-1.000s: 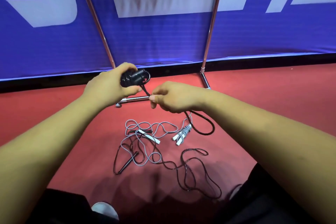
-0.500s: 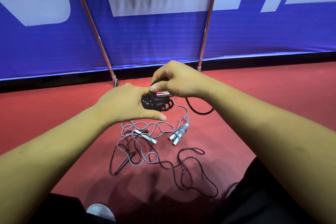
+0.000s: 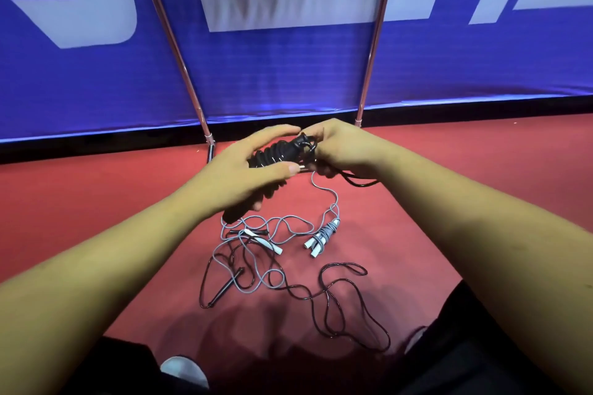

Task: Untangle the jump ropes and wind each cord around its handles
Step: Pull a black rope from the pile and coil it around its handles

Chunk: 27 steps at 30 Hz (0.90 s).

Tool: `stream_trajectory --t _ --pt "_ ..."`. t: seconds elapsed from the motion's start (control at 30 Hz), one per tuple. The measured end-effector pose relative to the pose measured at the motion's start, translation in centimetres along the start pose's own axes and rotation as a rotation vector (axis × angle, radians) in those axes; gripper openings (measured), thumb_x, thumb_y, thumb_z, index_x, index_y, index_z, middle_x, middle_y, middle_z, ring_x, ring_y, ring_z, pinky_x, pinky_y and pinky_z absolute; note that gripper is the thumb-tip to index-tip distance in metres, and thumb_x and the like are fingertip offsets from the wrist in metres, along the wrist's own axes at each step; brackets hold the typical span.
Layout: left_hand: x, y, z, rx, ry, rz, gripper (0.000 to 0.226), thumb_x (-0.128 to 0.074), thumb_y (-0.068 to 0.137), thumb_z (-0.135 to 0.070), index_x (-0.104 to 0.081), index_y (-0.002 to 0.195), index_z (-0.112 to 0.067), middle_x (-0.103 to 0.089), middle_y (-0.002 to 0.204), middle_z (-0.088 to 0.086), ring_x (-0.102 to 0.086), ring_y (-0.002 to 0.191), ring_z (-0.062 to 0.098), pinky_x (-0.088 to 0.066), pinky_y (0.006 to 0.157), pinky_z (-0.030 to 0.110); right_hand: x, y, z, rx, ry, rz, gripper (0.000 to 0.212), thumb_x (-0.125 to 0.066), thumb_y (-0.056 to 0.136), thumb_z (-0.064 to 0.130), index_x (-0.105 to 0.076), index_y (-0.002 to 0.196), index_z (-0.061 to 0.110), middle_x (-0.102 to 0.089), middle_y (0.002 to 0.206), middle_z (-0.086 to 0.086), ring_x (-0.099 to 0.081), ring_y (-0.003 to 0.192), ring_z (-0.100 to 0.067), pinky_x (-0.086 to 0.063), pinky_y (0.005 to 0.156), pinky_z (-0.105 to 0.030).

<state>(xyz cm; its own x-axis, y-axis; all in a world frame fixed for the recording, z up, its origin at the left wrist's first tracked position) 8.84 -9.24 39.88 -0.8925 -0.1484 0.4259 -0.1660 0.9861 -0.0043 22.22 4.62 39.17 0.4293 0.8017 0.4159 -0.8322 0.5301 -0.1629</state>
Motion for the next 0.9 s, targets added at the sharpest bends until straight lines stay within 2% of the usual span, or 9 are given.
stream_trajectory --t 0.07,0.23,0.3,0.43,0.5,0.57,0.73,0.8,0.9 --pt "0.4 0.1 -0.3 -0.005 -0.046 -0.044 0.04 -0.07 0.089 -0.018 -0.06 0.122 -0.039 -0.062 0.065 0.0 -0.057 0.052 0.017 -0.051 0.047 0.03 -0.3 -0.2 -0.2 -0.015 0.031 0.059 0.033 -0.052 0.098 0.013 -0.065 0.069 0.019 -0.05 0.058 -0.004 -0.041 0.043 -0.014 -0.034 0.048 -0.026" --pt "2.2 0.4 -0.2 0.071 -0.074 -0.19 0.029 -0.075 0.085 -0.026 -0.06 0.109 -0.028 -0.065 0.069 -0.001 -0.06 0.05 0.015 -0.051 0.049 0.029 -0.5 -0.7 -0.2 -0.094 0.031 0.154 0.025 -0.043 0.104 0.022 -0.061 0.092 0.009 -0.04 0.06 0.0 -0.05 0.054 -0.018 -0.047 0.055 -0.026" --pt "2.9 0.6 0.1 0.099 -0.051 -0.23 0.031 -0.078 0.082 -0.03 -0.059 0.107 -0.031 -0.069 0.073 0.003 -0.062 0.05 0.02 -0.053 0.049 0.032 -0.7 -0.7 0.0 -0.116 0.032 0.163 0.025 -0.041 0.105 0.023 -0.059 0.097 0.008 -0.039 0.06 0.002 -0.048 0.05 -0.015 -0.045 0.054 -0.026" --pt "3.4 0.9 1.0 0.146 0.013 -0.292 0.04 -0.083 0.077 -0.023 -0.058 0.108 -0.027 -0.073 0.084 0.012 -0.067 0.055 0.026 -0.061 0.06 0.047 -2.1 -0.8 1.2 -0.086 -0.005 0.066 0.024 -0.043 0.104 0.023 -0.047 0.084 0.012 -0.041 0.06 0.0 -0.037 0.045 -0.013 -0.036 0.047 -0.024" --pt "3.3 1.2 1.6 0.142 0.056 -0.312 0.043 -0.084 0.076 -0.019 -0.057 0.109 -0.023 -0.071 0.081 0.011 -0.068 0.054 0.024 -0.06 0.062 0.044 -2.8 -0.7 1.9 -0.043 -0.114 0.047 0.024 -0.044 0.103 0.021 -0.05 0.085 0.007 -0.046 0.063 -0.005 -0.04 0.048 -0.017 -0.036 0.045 -0.024" --pt "3.4 1.4 2.2 0.118 0.261 -0.318 0.043 -0.083 0.074 -0.022 -0.053 0.105 -0.026 -0.07 0.077 -0.001 -0.067 0.053 0.018 -0.056 0.062 0.035 -3.1 -0.7 2.6 -0.01 -0.253 0.047 0.025 -0.048 0.1 0.02 -0.054 0.089 -0.002 -0.049 0.067 -0.01 -0.044 0.051 -0.021 -0.036 0.046 -0.025" --pt "3.3 1.4 3.2 0.136 0.772 -0.129 0.045 -0.072 0.067 -0.039 -0.044 0.103 -0.04 -0.067 0.08 -0.009 -0.065 0.069 0.023 -0.056 0.071 0.041 -2.8 -1.1 3.8 0.124 -0.522 0.099 0.019 -0.059 0.094 0.015 -0.063 0.085 0.0 -0.051 0.057 -0.008 -0.047 0.047 -0.017 -0.039 0.048 -0.024" --pt "2.7 1.4 3.2 0.136 0.89 -0.044 0.042 -0.067 0.065 -0.045 -0.045 0.1 -0.037 -0.065 0.082 -0.007 -0.062 0.07 0.023 -0.055 0.067 0.037 -2.7 -1.2 4.0 0.171 -0.627 0.091 0.015 -0.061 0.093 0.018 -0.069 0.086 0.007 -0.053 0.05 0.0 -0.05 0.042 -0.008 -0.042 0.049 -0.022" --pt "1.4 1.3 2.6 0.087 0.967 0.046 0.025 -0.065 0.066 -0.046 -0.047 0.077 -0.034 -0.058 0.07 -0.008 -0.057 0.065 0.017 -0.044 0.056 0.029 -2.0 -1.2 4.2 0.232 -0.698 0.044 0.01 -0.065 0.089 0.019 -0.073 0.085 0.013 -0.063 0.06 0.003 -0.054 0.045 0.0 -0.048 0.06 -0.027"
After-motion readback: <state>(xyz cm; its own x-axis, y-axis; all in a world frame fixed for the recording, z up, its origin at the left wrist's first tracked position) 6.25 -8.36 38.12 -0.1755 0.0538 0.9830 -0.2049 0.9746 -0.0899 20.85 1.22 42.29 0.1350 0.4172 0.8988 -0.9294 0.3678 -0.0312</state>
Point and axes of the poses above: each hand's wrist, its own y-axis towards the middle knuckle, its own x-axis out of the back of the hand, z = x × y, the point moved 1 cm from there along y, towards the middle knuckle
